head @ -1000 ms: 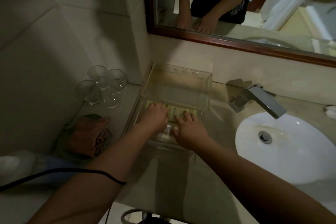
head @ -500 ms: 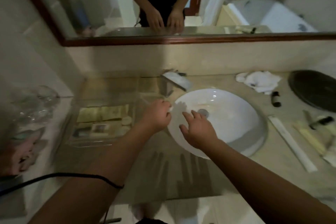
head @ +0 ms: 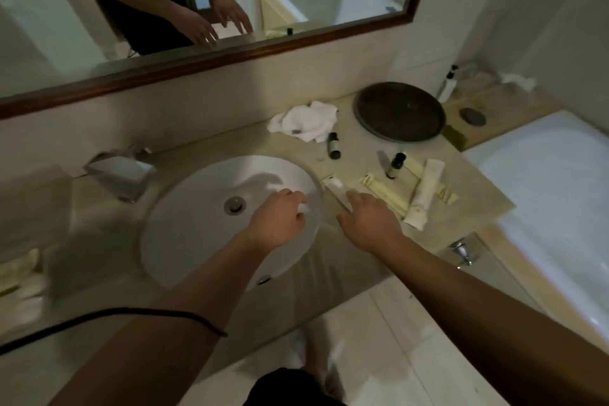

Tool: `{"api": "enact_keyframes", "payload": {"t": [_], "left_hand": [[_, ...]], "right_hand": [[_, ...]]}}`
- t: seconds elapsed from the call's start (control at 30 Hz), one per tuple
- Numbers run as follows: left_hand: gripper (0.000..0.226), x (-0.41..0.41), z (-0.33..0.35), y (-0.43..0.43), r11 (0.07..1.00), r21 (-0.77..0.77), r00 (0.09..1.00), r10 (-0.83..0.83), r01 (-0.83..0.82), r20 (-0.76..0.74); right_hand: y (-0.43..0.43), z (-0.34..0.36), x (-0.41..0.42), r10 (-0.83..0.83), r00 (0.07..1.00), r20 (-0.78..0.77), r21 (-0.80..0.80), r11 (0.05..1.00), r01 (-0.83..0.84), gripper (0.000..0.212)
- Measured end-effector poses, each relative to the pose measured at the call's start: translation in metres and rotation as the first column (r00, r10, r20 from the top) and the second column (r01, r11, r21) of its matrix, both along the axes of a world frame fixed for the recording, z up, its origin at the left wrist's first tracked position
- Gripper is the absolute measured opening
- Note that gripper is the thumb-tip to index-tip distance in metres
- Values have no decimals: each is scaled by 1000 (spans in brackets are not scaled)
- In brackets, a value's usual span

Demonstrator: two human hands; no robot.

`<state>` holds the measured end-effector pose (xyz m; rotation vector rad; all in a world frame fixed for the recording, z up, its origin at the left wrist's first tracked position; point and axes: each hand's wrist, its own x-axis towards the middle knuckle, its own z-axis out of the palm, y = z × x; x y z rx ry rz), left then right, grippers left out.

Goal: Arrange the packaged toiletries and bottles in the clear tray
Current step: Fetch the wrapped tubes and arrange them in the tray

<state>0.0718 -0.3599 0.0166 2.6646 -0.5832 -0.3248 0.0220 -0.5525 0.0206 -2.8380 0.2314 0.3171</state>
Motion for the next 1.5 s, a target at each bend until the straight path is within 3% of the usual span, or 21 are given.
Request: {"api": "enact_keyframes", "payload": {"t": [0.3, 0.43, 0.6, 0.8, 0.97, 1.07, 1.2, 1.33, 1.5], "left_hand": [[39, 55, -25, -109, 984, -16, 980, -176, 176, -92], [41, 68, -28, -147, 969, -21, 968, -248, 248, -41], [36, 69, -42, -185, 951, 106, 957, -286, 290, -48], [32, 64, -53, -217, 908, 325, 962, -272, 265, -24], [44, 59, -56, -234, 927, 346, 989, -146, 147, -31], [52, 56, -54, -242, 918, 372, 991, -128, 137, -48], [51, 56, -51, -251, 907, 412, 996, -77, 90, -49], [51, 53, -47, -257, 887, 458, 999, -51, 50, -11], [20, 45, -38, -257, 889, 457, 999, -14, -11, 52]], "right_hand": [[-107, -21, 34, -170, 985, -29, -60, 984, 168, 44], [-153, -26, 47, -331, 943, -23, -40, 943, 330, 39], [-209, -40, 51, -486, 874, -19, -95, 871, 483, 39], [-246, -56, 64, -366, 929, -56, -32, 931, 364, 58], [-269, -56, 74, -167, 972, -166, 219, 955, 201, 30], [-281, -58, 75, -105, 974, -199, 324, 931, 167, 28], [-292, -58, 72, -133, 986, -97, 352, 922, 159, 22], [-307, -52, 70, -148, 988, 38, 276, 952, 132, 24], [-323, -46, 72, -207, 956, 206, 172, 970, 173, 33]]}}
